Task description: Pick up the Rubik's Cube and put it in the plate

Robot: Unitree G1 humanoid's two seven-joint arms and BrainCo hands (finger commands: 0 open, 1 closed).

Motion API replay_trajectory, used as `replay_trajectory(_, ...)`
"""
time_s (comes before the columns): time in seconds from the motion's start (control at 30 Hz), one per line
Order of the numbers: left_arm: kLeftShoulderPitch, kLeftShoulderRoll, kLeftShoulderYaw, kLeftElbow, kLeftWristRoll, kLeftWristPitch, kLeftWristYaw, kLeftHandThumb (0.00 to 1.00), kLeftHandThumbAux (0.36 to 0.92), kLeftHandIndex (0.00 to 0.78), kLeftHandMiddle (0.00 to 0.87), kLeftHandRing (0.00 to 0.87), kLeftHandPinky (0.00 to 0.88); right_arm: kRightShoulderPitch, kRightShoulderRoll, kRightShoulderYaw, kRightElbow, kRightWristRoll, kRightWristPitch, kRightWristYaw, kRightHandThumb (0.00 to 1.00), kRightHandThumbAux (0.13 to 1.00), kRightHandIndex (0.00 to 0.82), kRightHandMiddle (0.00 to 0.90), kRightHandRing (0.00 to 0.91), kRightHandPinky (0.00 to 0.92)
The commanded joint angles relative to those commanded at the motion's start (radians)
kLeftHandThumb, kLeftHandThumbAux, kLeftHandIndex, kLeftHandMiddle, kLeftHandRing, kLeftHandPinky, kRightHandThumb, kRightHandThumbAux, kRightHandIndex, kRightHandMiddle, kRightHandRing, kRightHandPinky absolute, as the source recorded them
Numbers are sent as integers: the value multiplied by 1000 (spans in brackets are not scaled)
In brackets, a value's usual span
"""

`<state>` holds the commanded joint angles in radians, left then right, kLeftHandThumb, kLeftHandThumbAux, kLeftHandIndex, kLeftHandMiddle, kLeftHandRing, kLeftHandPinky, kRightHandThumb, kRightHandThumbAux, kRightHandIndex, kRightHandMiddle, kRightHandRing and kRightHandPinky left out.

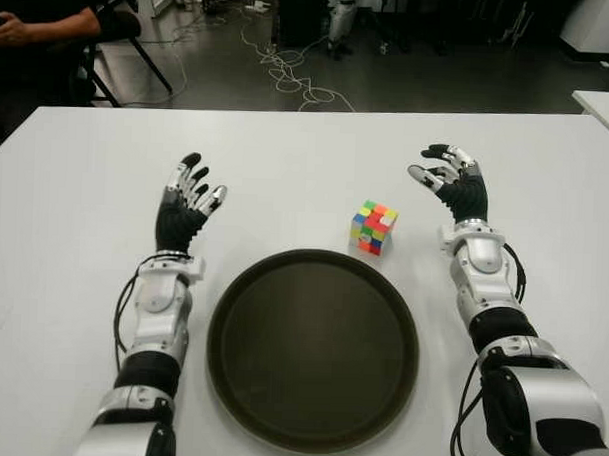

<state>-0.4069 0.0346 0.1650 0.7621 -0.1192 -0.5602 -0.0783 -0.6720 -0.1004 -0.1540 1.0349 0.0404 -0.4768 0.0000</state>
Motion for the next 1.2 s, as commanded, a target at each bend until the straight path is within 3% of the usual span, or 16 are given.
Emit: replay_trajectory(1.2,-10,9,0,29,-3,-16,-7,15,755,40,106,87,75,-5,-2,5,12,-16,5,-16,0,746,355,450,493,511)
